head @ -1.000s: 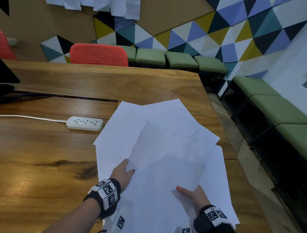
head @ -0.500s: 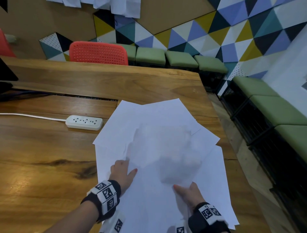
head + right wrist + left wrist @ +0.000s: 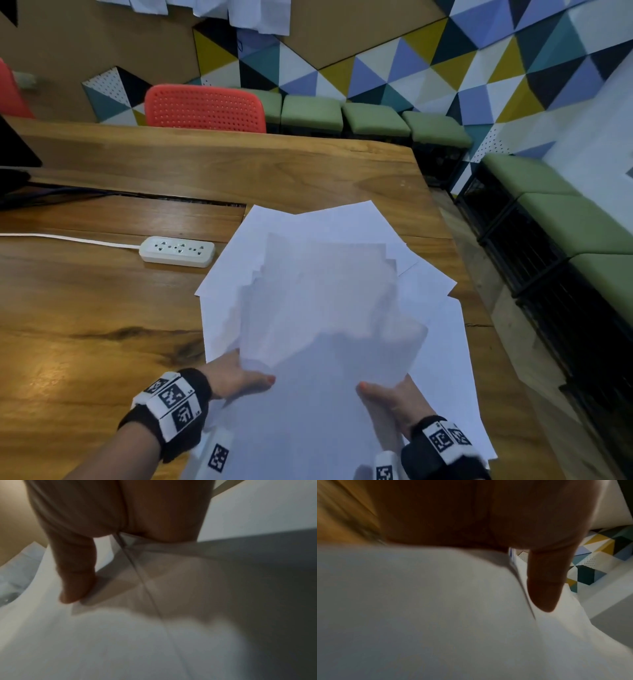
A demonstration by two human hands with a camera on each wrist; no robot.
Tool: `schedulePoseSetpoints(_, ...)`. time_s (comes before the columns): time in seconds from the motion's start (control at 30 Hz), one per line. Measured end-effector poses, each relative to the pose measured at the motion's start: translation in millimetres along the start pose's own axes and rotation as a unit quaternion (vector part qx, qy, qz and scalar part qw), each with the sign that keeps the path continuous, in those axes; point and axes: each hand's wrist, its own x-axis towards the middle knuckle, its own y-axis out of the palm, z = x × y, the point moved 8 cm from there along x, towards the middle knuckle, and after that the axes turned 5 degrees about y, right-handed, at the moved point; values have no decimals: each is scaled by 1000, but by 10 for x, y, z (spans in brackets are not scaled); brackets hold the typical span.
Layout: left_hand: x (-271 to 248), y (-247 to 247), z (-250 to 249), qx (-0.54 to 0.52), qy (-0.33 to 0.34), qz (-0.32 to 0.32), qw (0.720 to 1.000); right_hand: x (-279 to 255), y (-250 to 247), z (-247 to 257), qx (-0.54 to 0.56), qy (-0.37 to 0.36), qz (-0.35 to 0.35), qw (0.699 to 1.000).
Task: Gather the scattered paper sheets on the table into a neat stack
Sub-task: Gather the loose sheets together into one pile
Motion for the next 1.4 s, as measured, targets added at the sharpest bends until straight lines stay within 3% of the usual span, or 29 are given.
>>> schedulePoseSetpoints(0.1,-34,-38,-9,-68,0,-22,997,11,-16,82,-44,-3,4,999)
schedulePoseSetpoints(0.2,-23,-51,-72,-27,3,-42,999,137,-149,253,-96,-21,-73,992)
schedulePoseSetpoints(0.3,-16,-26,-37,1,-19,-37,999,246,-177,433,-75,-47,-112,990)
schedulePoseSetpoints(0.43,-11,43,28,-7,-17,-37,999,247,58,518,-85,-40,-79,992)
schedulePoseSetpoints(0.5,-32,-3,41,-33,-15,-90,995,295,55,465,-115,-35,-80,990)
schedulePoseSetpoints(0.57,-73,-157,207,-100,-31,-170,980,367,-121,365,-109,-18,-129,985)
schedulePoseSetpoints(0.67,-179,-382,476,-178,-64,-256,948,400,-621,277,-66,-1,-269,961)
schedulePoseSetpoints(0.73,-290,-527,577,-199,-61,-299,931,356,-864,310,-96,16,-343,934)
schedulePoseSetpoints(0.83,-396,-656,694,-218,-55,-327,918,344,-1008,385,-96,55,-398,910)
schedulePoseSetpoints(1.23,-342,-641,815,-240,-73,-337,907,729,-754,552,-235,93,-388,886)
schedulePoseSetpoints(1.4,-318,-648,795,-256,-65,-324,909,763,-696,611,-351,102,-320,874)
